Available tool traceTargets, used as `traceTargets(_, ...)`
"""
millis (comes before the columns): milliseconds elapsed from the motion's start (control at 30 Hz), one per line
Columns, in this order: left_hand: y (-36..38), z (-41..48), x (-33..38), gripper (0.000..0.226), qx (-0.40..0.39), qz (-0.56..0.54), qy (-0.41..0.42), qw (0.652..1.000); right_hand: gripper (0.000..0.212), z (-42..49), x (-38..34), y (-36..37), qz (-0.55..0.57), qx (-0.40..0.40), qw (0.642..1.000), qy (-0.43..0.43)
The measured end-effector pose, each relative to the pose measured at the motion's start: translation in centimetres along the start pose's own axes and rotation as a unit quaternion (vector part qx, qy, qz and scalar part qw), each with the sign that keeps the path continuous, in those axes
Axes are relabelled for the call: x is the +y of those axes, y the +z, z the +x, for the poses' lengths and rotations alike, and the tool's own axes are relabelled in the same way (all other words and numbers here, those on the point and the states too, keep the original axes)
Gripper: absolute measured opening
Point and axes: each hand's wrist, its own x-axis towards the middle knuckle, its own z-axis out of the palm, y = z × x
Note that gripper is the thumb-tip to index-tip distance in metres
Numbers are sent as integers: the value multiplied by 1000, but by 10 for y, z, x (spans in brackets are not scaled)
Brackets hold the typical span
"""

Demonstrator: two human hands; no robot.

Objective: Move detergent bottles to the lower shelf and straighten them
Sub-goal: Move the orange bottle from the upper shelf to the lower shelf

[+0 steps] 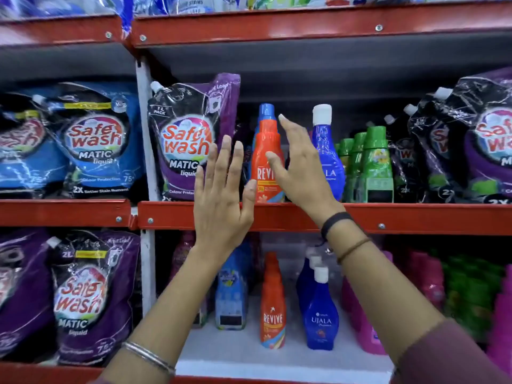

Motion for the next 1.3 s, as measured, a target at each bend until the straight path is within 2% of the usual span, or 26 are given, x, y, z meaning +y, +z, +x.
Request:
traceTargets(133, 8, -8, -14, 59, -32, 10, -7, 999, 72, 11, -9, 12, -73, -72, 992, 75)
traceTargets(233, 18, -13, -26, 59, -44, 39, -10, 998, 67, 16, -10, 16, -105, -74, 984, 120)
traceTargets(333, 26, -18, -33, 59, -45, 81, -5, 996, 55, 17, -9, 17, -41, -27, 990, 132)
traceTargets(533, 31, -20, -35, 57, -29, 101, 9, 994, 69, 7, -16, 9, 40, 115, 988, 96)
traceTargets(667, 31, -19, -35, 57, -27, 110, 16, 993, 64, 4, -27, -18, 91, 157, 979, 94)
traceTargets(1033, 34, -24, -21, 56, -47, 96, -8, 994, 55, -89, -12, -40, 237, 20, 956, 172)
traceTargets(1300, 42, -31, -9, 57, -55, 107, -3, 993, 54, -175, 18, -9, 195, -77, 938, 274)
